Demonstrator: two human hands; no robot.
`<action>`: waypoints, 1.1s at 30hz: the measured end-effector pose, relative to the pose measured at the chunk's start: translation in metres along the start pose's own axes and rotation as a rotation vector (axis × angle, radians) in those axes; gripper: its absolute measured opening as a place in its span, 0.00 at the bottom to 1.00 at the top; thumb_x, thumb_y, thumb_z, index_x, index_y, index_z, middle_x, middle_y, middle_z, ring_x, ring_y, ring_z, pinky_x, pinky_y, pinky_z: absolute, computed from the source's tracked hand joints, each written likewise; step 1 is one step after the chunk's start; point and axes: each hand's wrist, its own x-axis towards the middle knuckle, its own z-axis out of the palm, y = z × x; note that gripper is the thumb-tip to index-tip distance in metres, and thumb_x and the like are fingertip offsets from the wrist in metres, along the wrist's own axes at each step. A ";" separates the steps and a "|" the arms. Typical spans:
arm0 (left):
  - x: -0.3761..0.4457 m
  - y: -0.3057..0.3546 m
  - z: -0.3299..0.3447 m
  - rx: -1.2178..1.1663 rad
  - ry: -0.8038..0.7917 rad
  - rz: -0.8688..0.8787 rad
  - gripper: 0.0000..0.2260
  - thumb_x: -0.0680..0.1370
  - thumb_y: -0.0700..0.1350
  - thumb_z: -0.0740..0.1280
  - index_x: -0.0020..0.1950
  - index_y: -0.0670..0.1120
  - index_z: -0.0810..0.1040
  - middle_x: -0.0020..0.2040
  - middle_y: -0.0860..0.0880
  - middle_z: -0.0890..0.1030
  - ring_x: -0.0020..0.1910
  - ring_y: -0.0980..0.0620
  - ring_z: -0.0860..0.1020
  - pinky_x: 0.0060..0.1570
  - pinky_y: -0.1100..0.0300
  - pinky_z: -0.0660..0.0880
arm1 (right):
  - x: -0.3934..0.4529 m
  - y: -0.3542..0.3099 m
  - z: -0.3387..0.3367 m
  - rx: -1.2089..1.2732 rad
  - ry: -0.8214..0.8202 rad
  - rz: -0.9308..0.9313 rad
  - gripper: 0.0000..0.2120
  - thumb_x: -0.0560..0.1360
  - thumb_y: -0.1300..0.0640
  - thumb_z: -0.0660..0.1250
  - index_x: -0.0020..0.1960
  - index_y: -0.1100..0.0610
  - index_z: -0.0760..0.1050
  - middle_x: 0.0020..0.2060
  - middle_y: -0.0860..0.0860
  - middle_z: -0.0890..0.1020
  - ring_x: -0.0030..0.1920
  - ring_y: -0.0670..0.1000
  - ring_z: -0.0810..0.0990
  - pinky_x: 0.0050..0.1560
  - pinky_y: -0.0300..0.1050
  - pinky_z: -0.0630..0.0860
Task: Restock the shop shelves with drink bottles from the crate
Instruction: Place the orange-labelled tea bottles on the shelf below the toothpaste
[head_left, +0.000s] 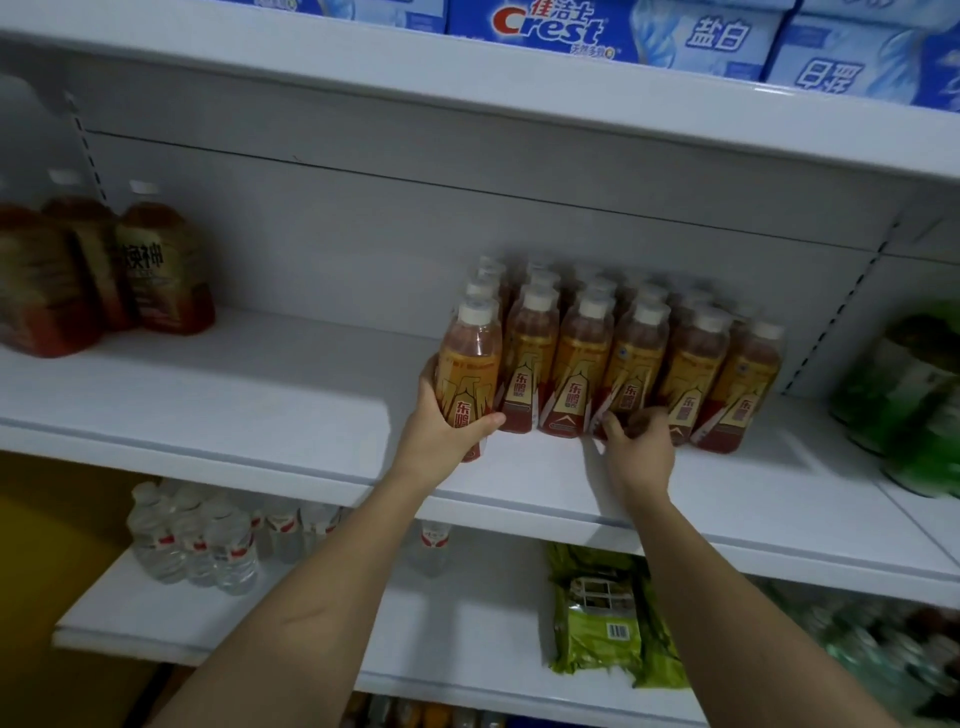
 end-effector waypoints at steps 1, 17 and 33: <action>-0.002 0.000 0.000 0.019 0.006 0.009 0.44 0.72 0.48 0.78 0.78 0.55 0.53 0.60 0.56 0.74 0.52 0.58 0.76 0.30 0.75 0.73 | -0.004 0.000 -0.003 -0.004 -0.031 -0.002 0.11 0.80 0.54 0.67 0.56 0.59 0.71 0.45 0.52 0.78 0.48 0.56 0.78 0.47 0.46 0.71; -0.148 -0.052 0.029 0.865 0.032 0.195 0.31 0.83 0.60 0.54 0.82 0.51 0.46 0.82 0.52 0.43 0.81 0.52 0.40 0.76 0.53 0.38 | -0.171 0.077 -0.053 -0.403 -0.497 -0.556 0.26 0.81 0.47 0.61 0.77 0.51 0.64 0.77 0.48 0.64 0.77 0.49 0.58 0.78 0.45 0.55; -0.262 -0.102 0.083 1.061 -0.450 -0.219 0.31 0.82 0.67 0.44 0.82 0.55 0.49 0.83 0.51 0.50 0.81 0.48 0.44 0.77 0.44 0.41 | -0.224 0.154 -0.109 -0.701 -0.906 -0.194 0.32 0.81 0.34 0.49 0.81 0.47 0.52 0.81 0.50 0.52 0.80 0.56 0.50 0.77 0.61 0.52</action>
